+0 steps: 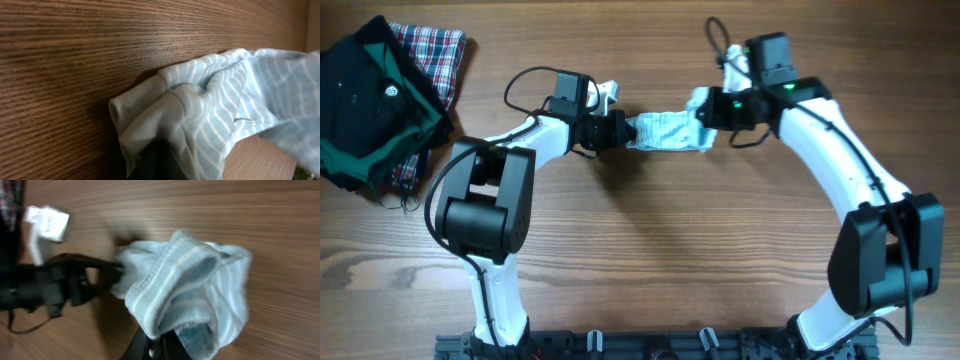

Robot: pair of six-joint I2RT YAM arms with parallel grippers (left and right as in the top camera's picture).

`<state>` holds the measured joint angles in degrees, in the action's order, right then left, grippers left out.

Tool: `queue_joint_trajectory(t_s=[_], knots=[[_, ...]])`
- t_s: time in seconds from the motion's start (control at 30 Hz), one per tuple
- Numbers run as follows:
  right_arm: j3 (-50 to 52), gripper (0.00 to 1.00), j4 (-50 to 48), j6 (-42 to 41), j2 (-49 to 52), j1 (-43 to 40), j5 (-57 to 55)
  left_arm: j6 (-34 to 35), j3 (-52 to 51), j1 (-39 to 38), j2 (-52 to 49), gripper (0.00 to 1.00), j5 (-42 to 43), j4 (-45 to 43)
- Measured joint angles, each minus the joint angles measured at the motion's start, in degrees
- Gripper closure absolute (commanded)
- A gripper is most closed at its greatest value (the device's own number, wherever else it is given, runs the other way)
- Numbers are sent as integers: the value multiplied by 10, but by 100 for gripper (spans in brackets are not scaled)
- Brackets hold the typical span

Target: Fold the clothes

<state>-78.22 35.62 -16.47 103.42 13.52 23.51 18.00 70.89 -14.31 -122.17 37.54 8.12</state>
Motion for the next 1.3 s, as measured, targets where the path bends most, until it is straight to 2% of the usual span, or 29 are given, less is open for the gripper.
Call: queue_joint_trajectory(t_s=[0.5,1.03,1.1,1.13,1.2,1.3], knots=[[0,96,-76,-52,33,88,0,0,0,0,0,96,0,0],[0,94,-110,-60,59,93,0,0,0,0,0,96,0,0],[0,69,-113,-60,59,93,0,0,0,0,0,96,0,0],[0,41,-117,-61,59,93,0,0,0,0,0,96,0,0],[0,19,-127,-62,59,93,0,0,0,0,0,96,0,0],[0,16,-139,-62,59,93,0,0,0,0,0,96,0,0]])
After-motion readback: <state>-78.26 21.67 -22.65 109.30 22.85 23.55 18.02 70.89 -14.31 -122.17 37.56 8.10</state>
